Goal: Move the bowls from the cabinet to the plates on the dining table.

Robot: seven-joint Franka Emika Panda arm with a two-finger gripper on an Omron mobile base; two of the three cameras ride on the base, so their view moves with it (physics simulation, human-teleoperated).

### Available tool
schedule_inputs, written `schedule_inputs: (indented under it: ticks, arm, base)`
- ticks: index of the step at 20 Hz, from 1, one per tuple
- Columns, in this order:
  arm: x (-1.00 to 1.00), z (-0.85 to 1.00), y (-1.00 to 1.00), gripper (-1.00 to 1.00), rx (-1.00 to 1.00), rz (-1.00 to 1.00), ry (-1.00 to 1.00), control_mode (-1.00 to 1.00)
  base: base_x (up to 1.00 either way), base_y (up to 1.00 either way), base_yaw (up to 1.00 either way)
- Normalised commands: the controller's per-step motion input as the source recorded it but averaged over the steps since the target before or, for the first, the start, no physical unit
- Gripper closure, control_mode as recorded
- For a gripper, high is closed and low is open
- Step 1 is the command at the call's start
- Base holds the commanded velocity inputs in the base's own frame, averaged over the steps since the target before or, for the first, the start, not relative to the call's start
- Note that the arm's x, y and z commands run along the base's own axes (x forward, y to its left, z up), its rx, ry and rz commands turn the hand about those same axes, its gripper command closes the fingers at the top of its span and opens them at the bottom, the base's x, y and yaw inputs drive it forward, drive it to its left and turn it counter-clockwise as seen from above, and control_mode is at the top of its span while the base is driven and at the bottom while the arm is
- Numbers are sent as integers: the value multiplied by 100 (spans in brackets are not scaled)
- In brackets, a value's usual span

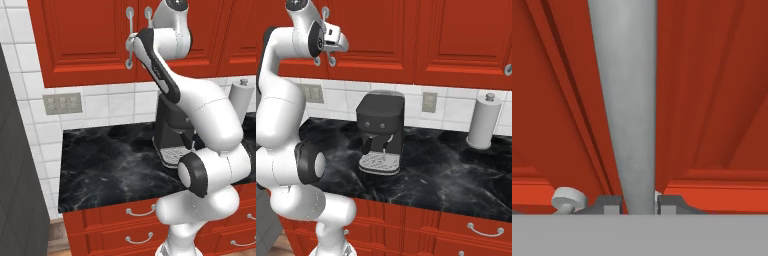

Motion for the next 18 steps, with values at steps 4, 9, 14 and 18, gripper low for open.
schedule_inputs:
  ticks: [4, 9, 14, 18]
  arm:
    - [0, 0, 0, 100, 0, 0, 0, -100]
    - [-15, 0, 0, 100, 0, 0, 0, -100]
    - [-53, 0, -10, 100, 0, -3, -1, -100]
    - [-50, -1, -13, 100, 0, -3, -8, -100]
  base:
    - [0, 0, 0]
    - [0, 0, 0]
    - [0, 0, 0]
    - [0, 0, 0]
